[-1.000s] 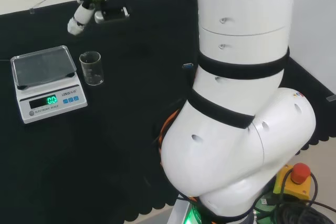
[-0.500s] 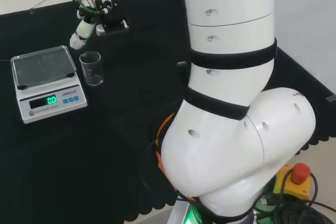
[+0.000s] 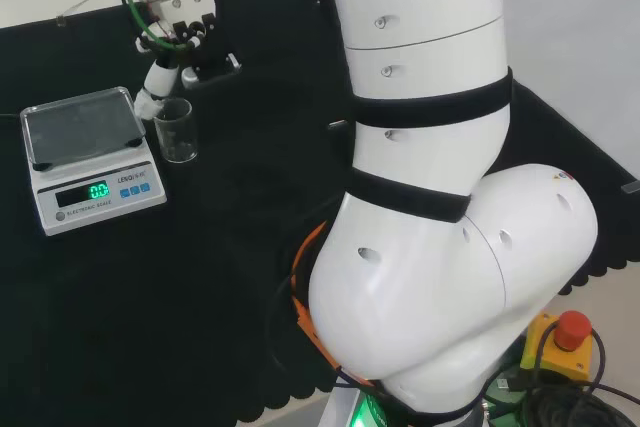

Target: Pick up the beaker.

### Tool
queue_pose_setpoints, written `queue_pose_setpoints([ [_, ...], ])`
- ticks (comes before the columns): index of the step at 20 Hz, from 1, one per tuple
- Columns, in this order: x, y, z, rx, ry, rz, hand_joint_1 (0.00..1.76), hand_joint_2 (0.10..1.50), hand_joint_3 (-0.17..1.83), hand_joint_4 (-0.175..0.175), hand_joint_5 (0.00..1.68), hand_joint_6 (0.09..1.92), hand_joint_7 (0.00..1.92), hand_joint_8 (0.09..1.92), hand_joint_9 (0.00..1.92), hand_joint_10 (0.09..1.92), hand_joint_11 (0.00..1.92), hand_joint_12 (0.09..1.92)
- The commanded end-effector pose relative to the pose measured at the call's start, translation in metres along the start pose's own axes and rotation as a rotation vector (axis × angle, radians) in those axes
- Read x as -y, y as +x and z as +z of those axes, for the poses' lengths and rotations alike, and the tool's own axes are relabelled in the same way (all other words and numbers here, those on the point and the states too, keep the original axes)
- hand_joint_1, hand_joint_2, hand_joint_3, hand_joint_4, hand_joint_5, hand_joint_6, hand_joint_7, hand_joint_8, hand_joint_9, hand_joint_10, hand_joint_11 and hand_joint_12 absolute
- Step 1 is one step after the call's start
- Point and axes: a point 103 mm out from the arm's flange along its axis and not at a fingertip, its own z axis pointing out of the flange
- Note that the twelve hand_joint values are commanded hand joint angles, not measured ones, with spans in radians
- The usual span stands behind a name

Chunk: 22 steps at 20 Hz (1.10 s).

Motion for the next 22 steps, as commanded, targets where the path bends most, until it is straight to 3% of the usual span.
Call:
queue_pose_setpoints([
  [1, -0.013, 0.006, 0.011, 0.038, 0.000, 0.000, 0.75, 0.58, 0.13, 0.071, 0.00, 0.09, 0.00, 0.48, 0.01, 0.91, 0.00, 1.37],
  [10, -0.035, 0.006, 0.018, 0.100, 0.004, -0.013, 0.77, 0.59, 0.11, 0.086, 0.00, 0.09, 0.00, 0.33, 0.00, 0.82, 0.00, 1.31],
  [22, -0.034, 0.000, 0.041, 0.154, 0.041, -0.021, 0.75, 0.58, 0.10, 0.090, 0.00, 0.09, 0.00, 0.27, 0.00, 0.78, 0.00, 1.28],
])
